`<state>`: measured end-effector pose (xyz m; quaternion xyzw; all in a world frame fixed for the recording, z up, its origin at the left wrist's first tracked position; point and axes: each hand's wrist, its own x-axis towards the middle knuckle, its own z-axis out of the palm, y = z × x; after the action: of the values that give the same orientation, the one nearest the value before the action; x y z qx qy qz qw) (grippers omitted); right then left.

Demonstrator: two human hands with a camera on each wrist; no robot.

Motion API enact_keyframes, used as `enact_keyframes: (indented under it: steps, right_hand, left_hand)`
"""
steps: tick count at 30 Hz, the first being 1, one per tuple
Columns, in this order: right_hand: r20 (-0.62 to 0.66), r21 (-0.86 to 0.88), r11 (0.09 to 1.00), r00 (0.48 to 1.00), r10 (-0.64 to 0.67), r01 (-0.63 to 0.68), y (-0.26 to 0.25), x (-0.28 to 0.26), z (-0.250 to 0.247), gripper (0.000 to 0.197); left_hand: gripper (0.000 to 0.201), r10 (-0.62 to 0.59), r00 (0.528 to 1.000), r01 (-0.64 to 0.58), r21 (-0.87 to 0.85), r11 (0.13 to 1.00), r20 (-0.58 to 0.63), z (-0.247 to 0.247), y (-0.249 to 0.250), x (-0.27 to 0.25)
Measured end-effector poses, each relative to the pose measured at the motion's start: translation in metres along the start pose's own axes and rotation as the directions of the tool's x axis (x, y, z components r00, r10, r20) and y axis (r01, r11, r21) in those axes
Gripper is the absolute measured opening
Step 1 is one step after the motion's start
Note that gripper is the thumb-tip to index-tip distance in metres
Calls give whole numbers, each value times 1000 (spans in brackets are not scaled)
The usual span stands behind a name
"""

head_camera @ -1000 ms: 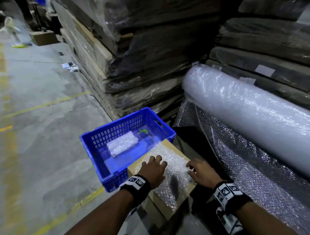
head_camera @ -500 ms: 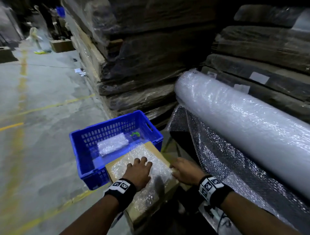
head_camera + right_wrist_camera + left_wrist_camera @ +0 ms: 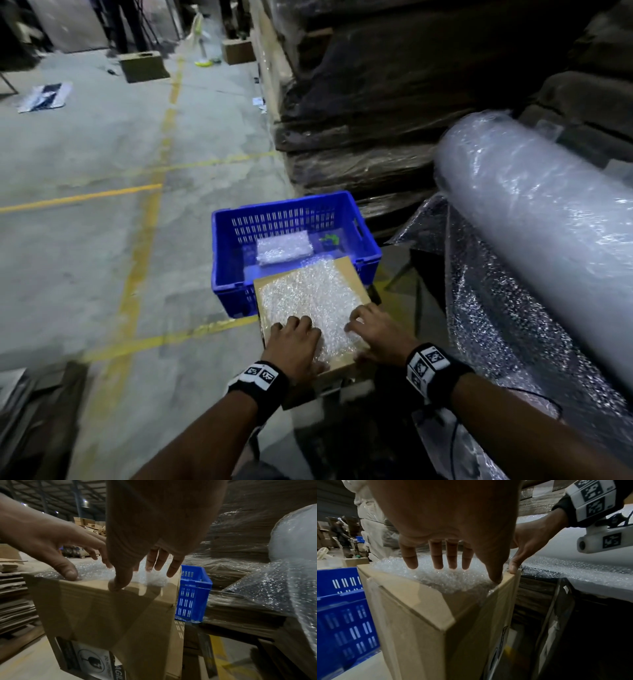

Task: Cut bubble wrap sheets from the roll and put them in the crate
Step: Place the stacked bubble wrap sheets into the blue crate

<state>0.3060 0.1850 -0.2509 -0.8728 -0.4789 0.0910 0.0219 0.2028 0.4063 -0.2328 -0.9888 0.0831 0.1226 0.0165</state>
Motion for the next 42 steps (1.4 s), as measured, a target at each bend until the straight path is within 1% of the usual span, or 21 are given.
enact_keyframes:
  steps: [4, 8, 10, 13, 15, 17, 21, 22, 25, 30, 34, 36, 39, 41, 42]
  right_hand:
    - [0, -38, 999, 1000, -28, 28, 7, 4, -1, 56]
    - [-11, -123, 990, 998, -64, 63, 8, 11, -1, 42]
    - [-10, -186, 981, 998, -57, 54, 7, 14, -1, 39]
    - [-33, -232, 972, 999, -40, 32, 4, 17, -1, 28]
    - [-66, -202, 979, 998, -21, 7, 1, 19, -3, 25]
    - [-106, -140, 990, 994, 0, -15, -1, 20, -7, 26]
    - [-152, -6, 1000, 988, 2, -3, -2, 21, -14, 27]
    - [-154, 19, 1000, 988, -1, 4, -1, 21, -14, 27]
    - [-132, 54, 998, 991, -8, 15, -4, 21, -14, 30]
    - [-97, -1, 1000, 995, -29, 29, -15, 21, -10, 35]
    - [-15, 51, 998, 999, -36, 37, -19, 21, -13, 43]
    - [15, 89, 994, 998, -63, 62, -19, 18, -15, 55]
    - [9, 159, 983, 996, -90, 88, -16, 12, -15, 81]
    - [-4, 181, 980, 996, -85, 85, -9, 9, -14, 88]
    - [-20, 175, 981, 997, -80, 83, -5, 8, -13, 88]
  left_hand:
    - [66, -18, 1000, 18, -13, 1000, 5, 2, 2, 3]
    - [65, -23, 1000, 23, -12, 1000, -12, 5, 1, 4]
    - [64, -26, 999, 26, -2, 1000, -32, 6, 2, 4]
    - [67, -46, 997, 47, 11, 999, -68, 4, 8, 4]
    - [69, -59, 993, 61, 14, 998, -102, 1, 13, 3]
    - [69, -70, 991, 71, 0, 997, -113, -3, 18, 3]
    - [47, -160, 978, 158, -28, 987, -132, -5, 19, 5]
    - [46, -182, 976, 179, -36, 983, -122, -5, 17, 6]
    - [50, -181, 979, 181, -13, 983, -98, 0, 10, 7]
    - [39, -140, 985, 144, 39, 989, -103, 4, 3, 3]
    - [36, -119, 989, 123, 37, 992, -85, 2, -1, -2]
    - [36, -117, 991, 119, 28, 992, -72, -1, -3, -3]
    - [37, -86, 995, 86, 2, 996, -58, -6, -9, -3]
    - [39, -52, 997, 51, -30, 998, -49, -10, -15, -4]
    - [40, -36, 998, 33, -50, 998, -45, -13, -17, -4]
